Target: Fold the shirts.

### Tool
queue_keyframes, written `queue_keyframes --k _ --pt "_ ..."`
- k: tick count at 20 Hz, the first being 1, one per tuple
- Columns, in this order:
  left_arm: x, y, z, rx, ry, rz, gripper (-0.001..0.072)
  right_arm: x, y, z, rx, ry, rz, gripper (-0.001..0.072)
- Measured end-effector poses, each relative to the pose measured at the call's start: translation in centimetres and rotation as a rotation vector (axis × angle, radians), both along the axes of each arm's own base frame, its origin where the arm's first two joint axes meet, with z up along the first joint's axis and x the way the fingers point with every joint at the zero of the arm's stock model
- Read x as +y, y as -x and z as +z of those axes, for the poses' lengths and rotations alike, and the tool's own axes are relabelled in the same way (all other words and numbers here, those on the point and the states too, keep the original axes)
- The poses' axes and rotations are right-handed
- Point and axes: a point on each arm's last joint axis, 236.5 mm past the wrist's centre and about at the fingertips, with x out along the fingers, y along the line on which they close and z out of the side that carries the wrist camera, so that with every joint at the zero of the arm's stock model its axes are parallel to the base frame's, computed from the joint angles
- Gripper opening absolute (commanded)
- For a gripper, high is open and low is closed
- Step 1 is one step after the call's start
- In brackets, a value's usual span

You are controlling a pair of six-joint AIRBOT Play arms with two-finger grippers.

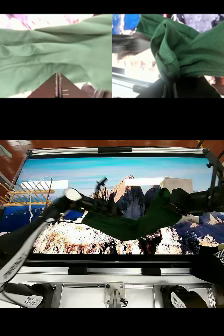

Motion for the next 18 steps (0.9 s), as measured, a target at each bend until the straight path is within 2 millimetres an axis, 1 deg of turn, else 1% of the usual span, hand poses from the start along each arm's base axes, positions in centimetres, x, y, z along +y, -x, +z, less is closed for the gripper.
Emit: queue_keyframes --k 1,2,4,6,8,10,12,13,14,15,16,17,18 --pt "1.7 -0.4 1.9 -0.050 -0.012 0.012 0.0031 0.4 -0.6 -0.6 0.010 -0.004 0.006 0.0066" --pt "3.8 -1.3 4.3 -0.115 -0.018 0.051 0.0032 1.1 -1.2 -1.2 0.017 -0.009 0.019 0.0066" --pt "8.4 -2.8 8.5 -0.226 -0.035 0.138 0.0032 3.5 -2.6 -2.3 0.018 -0.028 0.061 0.0066" --pt "13.4 -4.0 12.5 -0.316 -0.043 0.247 0.0032 6.9 -3.8 -3.8 0.015 -0.047 0.114 0.0066" --pt "18.3 -4.5 15.9 -0.386 -0.055 0.360 0.0033 10.7 -4.9 -5.8 0.016 -0.060 0.163 0.0066" --pt "22.7 -4.3 18.4 -0.436 -0.071 0.454 0.0033 14.5 -5.9 -8.3 0.015 -0.068 0.196 0.0066" --pt "26.2 -3.5 20.3 -0.471 -0.089 0.529 0.0034 18.2 -6.9 -11.1 0.016 -0.088 0.211 0.0066" --pt "27.4 -3.0 20.9 -0.479 -0.100 0.552 0.0034 20.0 -7.3 -12.6 0.018 -0.102 0.211 0.0066" --pt "28.3 -2.3 21.3 -0.484 -0.108 0.565 0.0034 21.6 -7.7 -14.1 0.025 -0.115 0.207 0.0067" --pt "28.8 -1.5 21.7 -0.486 -0.116 0.568 0.0034 22.9 -7.9 -15.4 0.031 -0.125 0.200 0.0084" --pt "29.0 -0.9 21.8 -0.482 -0.124 0.563 0.0034 24.2 -8.0 -16.9 0.048 -0.139 0.186 0.0251" --pt "29.2 -0.3 21.8 -0.478 -0.133 0.557 0.0034 25.2 -8.2 -18.0 0.060 -0.155 0.165 0.0489" --pt "29.2 0.2 21.7 -0.472 -0.138 0.549 0.0034 26.0 -8.4 -18.9 0.070 -0.172 0.142 0.0535"
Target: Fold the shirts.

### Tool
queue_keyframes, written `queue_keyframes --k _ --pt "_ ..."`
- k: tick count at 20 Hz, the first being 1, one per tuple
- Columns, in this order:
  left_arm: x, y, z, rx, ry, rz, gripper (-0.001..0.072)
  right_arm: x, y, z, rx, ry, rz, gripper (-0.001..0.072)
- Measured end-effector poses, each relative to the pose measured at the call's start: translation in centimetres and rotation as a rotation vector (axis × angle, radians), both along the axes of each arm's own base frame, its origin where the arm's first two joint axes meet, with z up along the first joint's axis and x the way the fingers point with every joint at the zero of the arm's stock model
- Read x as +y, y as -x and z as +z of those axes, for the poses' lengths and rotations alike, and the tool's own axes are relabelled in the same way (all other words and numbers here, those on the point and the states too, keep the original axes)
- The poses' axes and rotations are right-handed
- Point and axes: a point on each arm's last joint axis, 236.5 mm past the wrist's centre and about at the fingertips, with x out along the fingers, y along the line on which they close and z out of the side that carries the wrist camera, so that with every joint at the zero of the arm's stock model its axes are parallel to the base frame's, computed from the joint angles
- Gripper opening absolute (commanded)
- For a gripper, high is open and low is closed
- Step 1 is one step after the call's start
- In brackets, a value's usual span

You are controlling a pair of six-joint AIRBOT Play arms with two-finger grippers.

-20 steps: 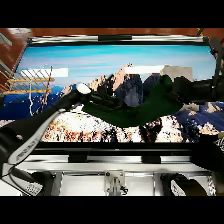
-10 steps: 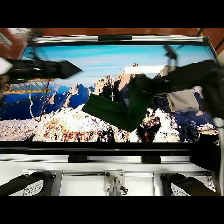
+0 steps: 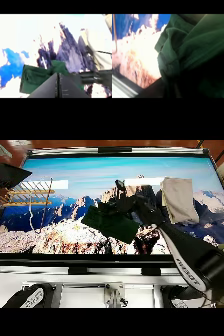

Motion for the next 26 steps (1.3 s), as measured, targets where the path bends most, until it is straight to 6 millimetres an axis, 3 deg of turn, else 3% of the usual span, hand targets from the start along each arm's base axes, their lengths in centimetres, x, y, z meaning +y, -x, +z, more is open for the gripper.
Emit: queue_keyframes --k 3,6,7,9,12,14,18,22,26 --pt "0.0 0.8 -0.5 0.024 -0.007 -0.013 0.0034 1.2 -0.8 -0.7 0.006 -0.041 -0.055 0.0535" --pt "0.0 1.1 -1.6 0.054 -0.007 -0.019 0.0034 -0.5 -1.3 0.3 0.001 -0.023 -0.059 0.0535" --pt "0.0 1.1 -2.0 0.063 -0.006 -0.020 0.0034 -2.1 -1.2 0.4 0.005 0.016 -0.042 0.0536" --pt "0.2 1.1 -2.6 0.075 -0.016 -0.022 0.0034 -6.5 -0.5 0.2 0.044 0.131 -0.007 0.0634" --pt "0.2 1.2 -3.1 0.080 -0.024 -0.026 0.0034 -15.2 1.7 -1.7 0.194 0.324 -0.001 0.0633" --pt "0.2 1.2 -3.2 0.080 -0.030 -0.028 0.0035 -18.1 4.1 -3.7 0.314 0.363 -0.011 0.0634" --pt "0.3 1.2 -3.3 0.080 -0.034 -0.030 0.0034 -19.2 6.8 -6.8 0.423 0.311 -0.032 0.0634" --pt "0.3 1.2 -3.4 0.080 -0.035 -0.030 0.0034 -19.1 7.1 -8.5 0.437 0.251 -0.090 0.0634" --pt "0.3 1.2 -3.4 0.079 -0.036 -0.031 0.0035 -18.3 6.2 -9.5 0.421 0.181 -0.167 0.0631"
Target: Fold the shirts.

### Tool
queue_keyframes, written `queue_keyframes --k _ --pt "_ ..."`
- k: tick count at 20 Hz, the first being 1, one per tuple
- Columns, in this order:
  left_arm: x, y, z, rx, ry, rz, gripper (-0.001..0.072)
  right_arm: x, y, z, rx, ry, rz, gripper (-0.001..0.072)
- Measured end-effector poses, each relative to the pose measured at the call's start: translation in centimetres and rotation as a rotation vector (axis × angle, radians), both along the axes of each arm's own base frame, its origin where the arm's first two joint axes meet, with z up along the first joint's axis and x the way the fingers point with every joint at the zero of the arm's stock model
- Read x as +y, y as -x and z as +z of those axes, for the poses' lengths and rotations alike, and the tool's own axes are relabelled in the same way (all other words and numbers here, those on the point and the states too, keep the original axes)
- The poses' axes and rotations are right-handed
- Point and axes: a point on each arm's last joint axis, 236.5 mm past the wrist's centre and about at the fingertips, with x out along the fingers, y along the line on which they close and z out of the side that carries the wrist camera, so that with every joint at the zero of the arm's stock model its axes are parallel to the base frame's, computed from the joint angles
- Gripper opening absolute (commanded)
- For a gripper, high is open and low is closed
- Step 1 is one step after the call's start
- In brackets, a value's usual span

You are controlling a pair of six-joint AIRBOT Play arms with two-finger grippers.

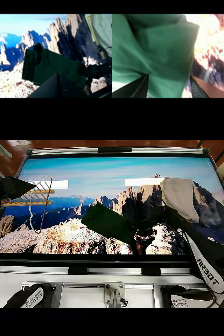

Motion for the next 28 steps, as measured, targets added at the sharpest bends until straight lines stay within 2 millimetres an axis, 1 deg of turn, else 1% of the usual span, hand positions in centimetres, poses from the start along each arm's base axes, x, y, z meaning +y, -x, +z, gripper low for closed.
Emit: queue_keyframes --k 1,3,4,5,6,7,8,9,11,13,15,17,19,20,23,24,28 --pt "0.0 0.0 0.0 0.000 0.000 0.000 0.0035 0.4 -0.1 -0.3 0.005 -0.014 -0.016 0.0595" --pt "0.0 0.0 0.0 0.000 0.000 0.000 0.0035 1.4 -0.1 -0.9 0.010 -0.041 -0.030 0.0280" --pt "0.0 0.0 0.0 0.000 0.000 0.000 0.0035 1.7 -0.2 -1.2 0.006 -0.044 -0.030 0.0182" --pt "0.0 0.0 0.0 0.000 0.000 0.000 0.0035 2.0 -0.6 -1.2 -0.005 -0.051 -0.035 0.0095" --pt "0.0 0.0 0.0 0.000 0.000 0.000 0.0035 2.2 -1.1 -1.0 -0.024 -0.057 -0.033 0.0067" --pt "0.0 0.0 0.0 0.000 0.000 0.000 0.0035 2.3 -1.9 -0.5 -0.047 -0.066 -0.030 0.0066" --pt "0.0 0.0 0.0 0.000 0.000 0.000 0.0035 2.3 -3.0 0.6 -0.085 -0.076 -0.023 0.0066" --pt "0.0 0.0 0.0 0.000 0.000 0.000 0.0035 2.2 -4.5 2.1 -0.136 -0.089 -0.010 0.0066" --pt "0.0 -0.1 0.1 -0.004 0.001 0.004 0.0035 2.0 -7.5 6.1 -0.244 -0.115 0.013 0.0066" --pt "0.1 -0.3 0.2 -0.011 0.002 0.010 0.0035 0.9 -11.4 11.5 -0.384 -0.134 -0.002 0.0067" --pt "0.2 -0.3 0.3 -0.014 0.003 0.013 0.0035 -0.7 -14.7 16.9 -0.512 -0.150 -0.050 0.0066" --pt "0.2 -0.4 0.3 -0.017 0.004 0.016 0.0035 -2.9 -17.6 21.7 -0.626 -0.159 -0.124 0.0066" --pt "0.2 -0.4 0.3 -0.018 0.005 0.018 0.0035 -5.6 -19.8 25.7 -0.725 -0.162 -0.207 0.0066" --pt "0.2 -0.5 0.4 -0.018 0.006 0.019 0.0035 -7.1 -20.7 27.3 -0.768 -0.163 -0.257 0.0066" --pt "0.2 -0.5 0.4 -0.018 0.007 0.020 0.0035 -12.0 -23.2 30.8 -0.880 -0.156 -0.411 0.0066" --pt "0.2 -0.5 0.4 -0.018 0.007 0.020 0.0035 -13.6 -23.8 31.6 -0.913 -0.152 -0.460 0.0066" --pt "0.2 -0.5 0.4 -0.018 0.007 0.020 0.0035 -19.5 -26.7 33.5 -1.050 -0.122 -0.646 0.0066"
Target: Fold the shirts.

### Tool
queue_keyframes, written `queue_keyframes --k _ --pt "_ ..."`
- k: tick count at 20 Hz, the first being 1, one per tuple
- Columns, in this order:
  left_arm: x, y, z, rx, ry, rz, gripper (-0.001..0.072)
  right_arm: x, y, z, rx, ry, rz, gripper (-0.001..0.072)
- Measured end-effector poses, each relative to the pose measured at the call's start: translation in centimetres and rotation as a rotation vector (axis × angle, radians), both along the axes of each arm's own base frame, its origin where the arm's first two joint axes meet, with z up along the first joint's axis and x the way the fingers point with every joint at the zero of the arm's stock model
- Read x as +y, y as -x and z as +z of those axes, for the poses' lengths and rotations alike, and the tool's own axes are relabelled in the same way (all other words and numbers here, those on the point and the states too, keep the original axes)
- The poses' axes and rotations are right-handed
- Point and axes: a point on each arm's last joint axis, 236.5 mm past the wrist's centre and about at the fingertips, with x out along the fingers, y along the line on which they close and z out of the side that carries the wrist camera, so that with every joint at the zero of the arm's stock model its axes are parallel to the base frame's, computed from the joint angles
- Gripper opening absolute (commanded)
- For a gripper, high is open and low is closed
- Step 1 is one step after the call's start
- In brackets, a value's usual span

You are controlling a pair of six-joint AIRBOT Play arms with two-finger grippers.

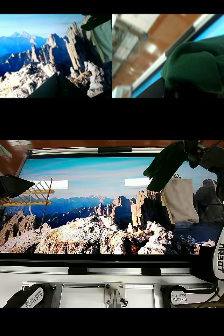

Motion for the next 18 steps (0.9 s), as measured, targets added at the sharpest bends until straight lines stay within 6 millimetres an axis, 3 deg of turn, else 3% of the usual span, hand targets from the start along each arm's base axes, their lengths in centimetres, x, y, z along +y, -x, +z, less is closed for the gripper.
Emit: queue_keyframes --k 3,6,10,12,13,15,18 --pt "0.0 0.0 0.0 0.001 0.000 -0.001 0.0035 -3.4 -2.2 0.5 -0.102 -0.009 -0.134 0.0066" --pt "0.0 0.0 0.0 0.001 0.000 -0.001 0.0035 -5.7 -4.2 2.8 -0.246 -0.014 -0.252 0.0065" --pt "-0.1 0.1 -0.1 0.005 0.000 -0.004 0.0035 -6.4 -5.5 8.2 -0.464 0.042 -0.339 0.0066" --pt "-0.1 0.2 -0.2 0.009 -0.001 -0.009 0.0035 -6.7 -5.9 9.1 -0.508 0.142 -0.349 0.0066" --pt "-0.2 0.3 -0.2 0.013 -0.002 -0.012 0.0035 -6.9 -6.3 8.5 -0.495 0.190 -0.343 0.0066" --pt "-0.3 0.6 -0.4 0.024 -0.004 -0.023 0.0035 -7.5 -7.2 5.5 -0.392 0.297 -0.296 0.0066" --pt "-0.6 1.0 -0.8 0.043 -0.007 -0.041 0.0035 -9.1 -7.2 -2.4 -0.080 0.427 -0.178 0.0066"
